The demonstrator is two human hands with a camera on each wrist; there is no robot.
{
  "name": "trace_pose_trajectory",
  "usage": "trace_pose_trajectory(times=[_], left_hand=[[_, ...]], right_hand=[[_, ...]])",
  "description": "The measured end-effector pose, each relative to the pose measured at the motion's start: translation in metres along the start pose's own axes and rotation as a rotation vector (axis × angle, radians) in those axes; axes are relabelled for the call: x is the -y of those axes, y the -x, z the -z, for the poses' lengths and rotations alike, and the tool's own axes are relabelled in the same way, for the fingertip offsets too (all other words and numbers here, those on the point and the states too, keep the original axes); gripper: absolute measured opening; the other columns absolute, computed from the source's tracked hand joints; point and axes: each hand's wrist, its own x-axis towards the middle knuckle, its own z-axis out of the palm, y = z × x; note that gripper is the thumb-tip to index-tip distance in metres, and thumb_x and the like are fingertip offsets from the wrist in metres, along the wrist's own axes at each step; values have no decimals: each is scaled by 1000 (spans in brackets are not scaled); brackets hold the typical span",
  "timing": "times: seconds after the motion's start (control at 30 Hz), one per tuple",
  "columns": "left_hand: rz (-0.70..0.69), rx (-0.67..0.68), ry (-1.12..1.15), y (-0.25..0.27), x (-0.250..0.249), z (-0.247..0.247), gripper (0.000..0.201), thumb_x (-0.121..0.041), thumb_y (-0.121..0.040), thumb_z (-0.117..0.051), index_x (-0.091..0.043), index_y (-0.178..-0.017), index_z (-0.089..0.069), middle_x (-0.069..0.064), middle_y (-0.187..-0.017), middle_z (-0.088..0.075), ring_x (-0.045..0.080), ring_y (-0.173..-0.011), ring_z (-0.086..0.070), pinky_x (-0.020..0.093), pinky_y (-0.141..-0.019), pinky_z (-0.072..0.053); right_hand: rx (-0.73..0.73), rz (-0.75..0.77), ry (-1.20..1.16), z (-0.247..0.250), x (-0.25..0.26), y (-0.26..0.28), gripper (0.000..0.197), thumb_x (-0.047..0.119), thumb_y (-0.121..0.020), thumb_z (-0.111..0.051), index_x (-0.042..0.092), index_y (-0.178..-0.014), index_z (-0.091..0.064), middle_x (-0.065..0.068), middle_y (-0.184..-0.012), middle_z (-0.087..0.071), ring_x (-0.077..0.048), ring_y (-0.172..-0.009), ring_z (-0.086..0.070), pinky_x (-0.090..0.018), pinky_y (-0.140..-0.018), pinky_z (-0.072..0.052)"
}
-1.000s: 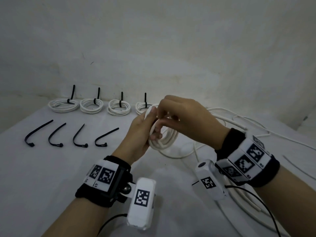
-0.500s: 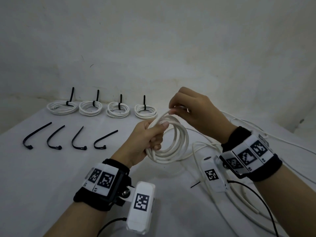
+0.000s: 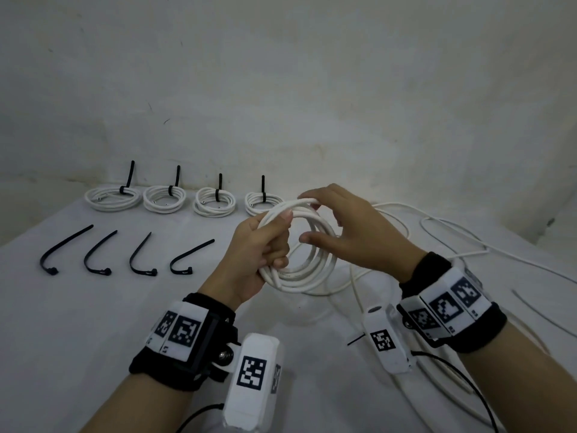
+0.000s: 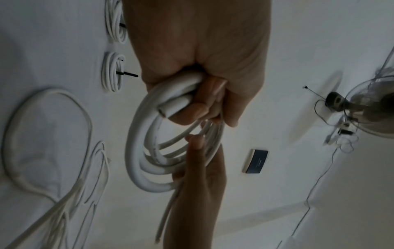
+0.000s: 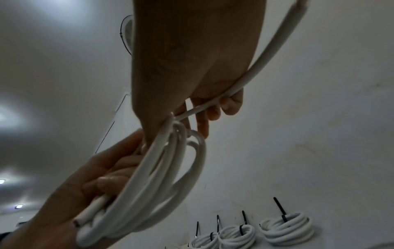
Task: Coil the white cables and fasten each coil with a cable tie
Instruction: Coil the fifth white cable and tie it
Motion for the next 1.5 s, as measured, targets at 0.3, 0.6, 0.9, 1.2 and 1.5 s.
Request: trace_pose_trajectory(times=[0.3, 0.6, 0.9, 1.2, 1.5], left_hand=[[-47, -33, -214, 1, -8, 3, 25, -32, -73, -62, -10, -85, -67, -4, -52, -43, 7, -43, -42, 22, -50, -51], [-352, -107, -694, 1, -6, 4, 22, -23, -98, -45, -19, -114, -60, -3, -69, -52, 11, -41, -47, 40, -50, -54], [-316, -175, -615, -2, -7, 12, 17, -23, -98, -45, -22, -104, -61, -3, -56, -49, 10, -35, -44, 36, -47, -48], [-240, -115, -500, -3, -8, 11, 26, -22, -98, -43, -10, -115, -59, 1, -70, -43, 7, -36, -37, 21, -39, -41], [-161, -2, -427, 0, -8, 5, 25, -23, -99, -41, -10, -106, -60, -6, -65, -42, 6, -36, -33, 20, -40, -39]], right_hand=[[-81, -76, -12, -9, 9, -3, 9, 13, -93, -53, 7, -97, -59, 13, -62, -47, -5, -55, -48, -17, -56, -37], [-111, -50, -40, -16, 7, -5, 16, 24, -93, -57, 9, -91, -58, 12, -57, -45, -5, -51, -45, -17, -52, -35], [15, -106, -166, 3, -8, 9, 19, 35, -96, -40, 38, -81, -50, 9, -64, -54, -9, -59, -50, -25, -57, -41], [213, -306, -619, 22, -18, 20, 17, 29, -90, -55, 32, -83, -71, 8, -58, -49, -12, -45, -44, -21, -43, -40], [-38, -394, -653, 11, -16, 11, 13, 7, -92, -58, -3, -83, -59, -12, -67, -60, -19, -54, -63, -32, -54, -58]])
